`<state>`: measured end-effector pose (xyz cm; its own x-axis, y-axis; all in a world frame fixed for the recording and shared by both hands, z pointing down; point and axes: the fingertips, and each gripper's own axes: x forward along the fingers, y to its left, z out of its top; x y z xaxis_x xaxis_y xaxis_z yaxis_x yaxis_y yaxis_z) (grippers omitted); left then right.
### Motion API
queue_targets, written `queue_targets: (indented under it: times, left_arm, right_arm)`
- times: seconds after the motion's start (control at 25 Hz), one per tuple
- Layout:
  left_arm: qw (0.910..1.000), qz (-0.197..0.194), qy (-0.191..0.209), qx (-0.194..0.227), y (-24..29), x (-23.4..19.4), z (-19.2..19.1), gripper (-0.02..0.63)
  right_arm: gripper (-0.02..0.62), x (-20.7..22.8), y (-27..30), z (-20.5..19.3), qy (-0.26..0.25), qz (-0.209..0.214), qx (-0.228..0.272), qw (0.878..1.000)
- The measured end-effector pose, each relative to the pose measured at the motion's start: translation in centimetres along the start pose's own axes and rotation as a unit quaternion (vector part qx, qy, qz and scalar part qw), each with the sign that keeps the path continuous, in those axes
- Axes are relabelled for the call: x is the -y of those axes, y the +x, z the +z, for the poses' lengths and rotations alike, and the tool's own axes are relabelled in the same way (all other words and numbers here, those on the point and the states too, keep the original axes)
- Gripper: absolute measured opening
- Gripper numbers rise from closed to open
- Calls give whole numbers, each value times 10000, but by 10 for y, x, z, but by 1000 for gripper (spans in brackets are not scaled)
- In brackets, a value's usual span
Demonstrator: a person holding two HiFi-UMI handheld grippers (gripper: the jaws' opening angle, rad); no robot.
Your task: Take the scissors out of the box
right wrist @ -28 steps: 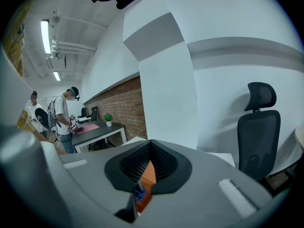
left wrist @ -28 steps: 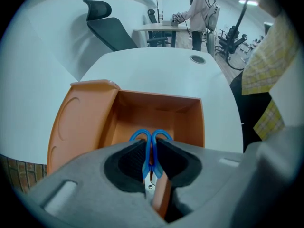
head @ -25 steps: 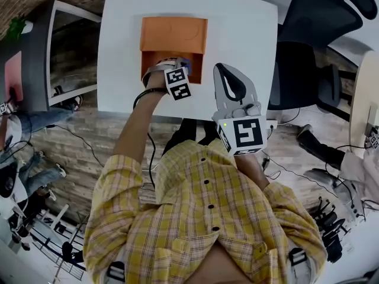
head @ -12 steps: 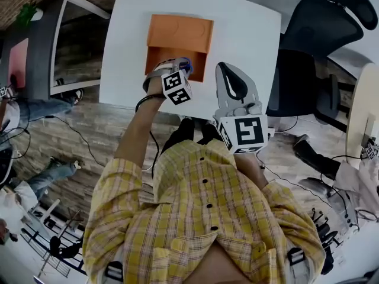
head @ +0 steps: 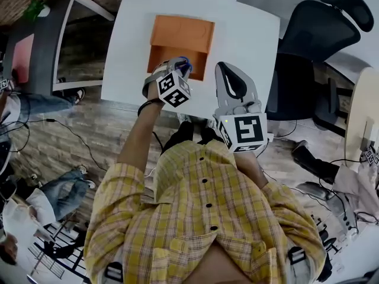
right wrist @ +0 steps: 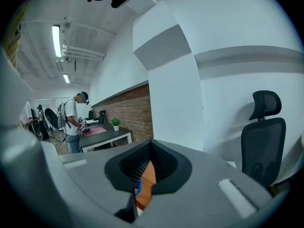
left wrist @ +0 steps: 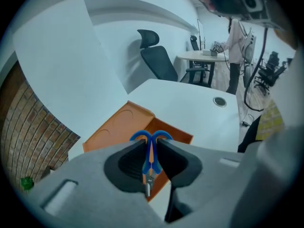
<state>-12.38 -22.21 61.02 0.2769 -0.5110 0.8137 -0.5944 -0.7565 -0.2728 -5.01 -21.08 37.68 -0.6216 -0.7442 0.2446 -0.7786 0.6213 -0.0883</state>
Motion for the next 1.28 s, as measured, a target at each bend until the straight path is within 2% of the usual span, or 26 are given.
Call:
queue_targets:
  times: [0.24, 0.44, 0.68, 1.0, 1.28]
  left_arm:
    - [9977, 170, -576, 310, -25, -7, 14, 77]
    - [9902, 403, -1178, 639, -52, -17, 23, 78]
    - [9710, 810, -1895, 1208, -94, -27, 37, 78]
    - [9568, 1131, -2132, 1623, -135, -20, 60, 78]
    - [9328, 1546, -2507, 2077, -178, -21, 66, 78]
  right_arm:
    - [3, -8, -7, 6, -34, 41, 82, 10000]
    - [3, -14, -13, 11, -52, 46, 140, 9999]
    - [3, -20, -21, 16, -87, 104, 230, 9996]
    - [2, -26, -31, 20, -95, 183, 325, 9993]
    - [0, -42, -38, 28, -101, 288, 443, 9986]
